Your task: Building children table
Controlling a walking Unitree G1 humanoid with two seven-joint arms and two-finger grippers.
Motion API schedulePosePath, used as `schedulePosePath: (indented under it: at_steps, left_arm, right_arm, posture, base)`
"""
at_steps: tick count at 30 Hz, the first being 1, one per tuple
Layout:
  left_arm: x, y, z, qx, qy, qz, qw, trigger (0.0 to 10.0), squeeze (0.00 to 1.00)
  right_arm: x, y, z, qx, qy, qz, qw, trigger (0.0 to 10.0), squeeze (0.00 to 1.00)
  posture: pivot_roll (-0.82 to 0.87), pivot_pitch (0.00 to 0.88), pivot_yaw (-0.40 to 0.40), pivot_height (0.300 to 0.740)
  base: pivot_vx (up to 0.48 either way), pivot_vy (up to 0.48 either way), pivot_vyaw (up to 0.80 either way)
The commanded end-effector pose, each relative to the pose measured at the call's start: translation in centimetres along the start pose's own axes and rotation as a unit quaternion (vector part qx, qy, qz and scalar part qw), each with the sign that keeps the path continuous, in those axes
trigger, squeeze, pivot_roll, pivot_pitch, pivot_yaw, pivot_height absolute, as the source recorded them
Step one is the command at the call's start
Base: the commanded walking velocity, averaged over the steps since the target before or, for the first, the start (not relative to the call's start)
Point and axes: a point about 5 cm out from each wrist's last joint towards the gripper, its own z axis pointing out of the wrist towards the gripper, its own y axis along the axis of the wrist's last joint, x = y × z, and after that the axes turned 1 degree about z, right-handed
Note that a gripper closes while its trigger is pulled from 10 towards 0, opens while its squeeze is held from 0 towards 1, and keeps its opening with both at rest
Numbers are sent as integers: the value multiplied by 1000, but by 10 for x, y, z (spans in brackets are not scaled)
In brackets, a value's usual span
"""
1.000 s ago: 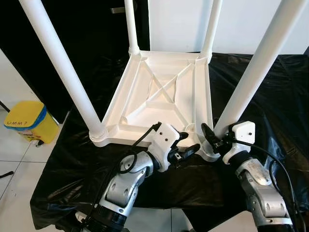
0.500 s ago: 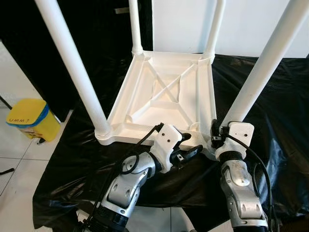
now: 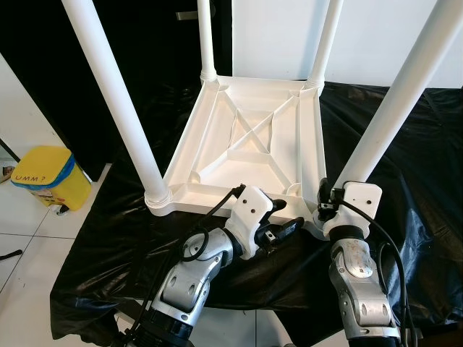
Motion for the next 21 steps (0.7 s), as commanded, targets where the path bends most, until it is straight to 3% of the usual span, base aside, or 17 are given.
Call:
schedulePosePath:
  at_steps: [1, 2, 3, 6, 7, 8, 13, 17, 18, 19, 20, 21]
  left_arm:
    - [2, -3, -2, 10, 37, 0, 999, 10000, 0]
    - [2, -3, -2, 10, 37, 0, 999, 10000, 0]
    - [3, -3, -2, 10, 41, 1, 999, 10000, 0]
    - [4, -3, -2, 9, 44, 2, 999, 10000, 0]
    - [4, -2, -2, 9, 46, 4, 999, 10000, 0]
    - [5, -2, -2, 9, 48, 4, 999, 10000, 0]
    - [5, -2, -2, 10, 52, 6, 999, 10000, 0]
    - [6, -2, -2, 10, 52, 7, 999, 10000, 0]
    - [6, -2, -2, 11, 51, 8, 999, 10000, 0]
    - [6, -2, -2, 11, 51, 8, 999, 10000, 0]
    - [6, -2, -2, 11, 51, 10, 999, 10000, 0]
    - [6, -2, -2, 11, 50, 10, 999, 10000, 0]
  right_arm:
    - [-14, -20, -1, 52, -33, -23, 998, 10000, 0]
    - [-14, -20, -1, 52, -33, -23, 998, 10000, 0]
    - [-15, -20, 0, 50, -30, -21, 998, 10000, 235]
    - [-15, -19, 1, 50, -28, -20, 998, 10000, 235]
    - [-16, -18, 2, 47, -24, -21, 998, 10000, 694]
    - [-16, -16, 2, 42, -13, -20, 999, 10000, 1000]
    - [-21, -7, 1, 17, 67, -2, 998, 10000, 1000]
    - [-22, -6, 1, 13, 82, -3, 997, 10000, 1000]
    - [-26, -4, 2, 11, 129, -6, 992, 10000, 1000]
    - [-26, -4, 2, 11, 129, -6, 992, 10000, 1000]
    - [-28, -4, 3, 13, 158, -9, 987, 10000, 145]
    - [-29, -3, 4, 13, 183, -14, 983, 10000, 0]
  posture:
    - [-146, 88, 9, 740]
    - [-146, 88, 9, 740]
    - [-145, 89, 9, 740]
    - [-145, 90, 9, 740]
    - [-145, 92, 10, 740]
    - [-145, 94, 11, 740]
    - [-152, 100, 18, 740]
    - [-152, 100, 18, 740]
    - [-157, 101, 22, 740]
    - [-157, 101, 22, 740]
    - [-156, 101, 23, 740]
    - [-157, 101, 23, 740]
  base:
    - [0, 0, 0]
    - [0, 0, 0]
    - [0, 0, 0]
    - [0, 0, 0]
    - [0, 0, 0]
    - [0, 0, 0]
    - [0, 0, 0]
    - [0, 0, 0]
    - [0, 0, 0]
    - [0, 0, 0]
    - [0, 0, 0]
    - [0, 0, 0]
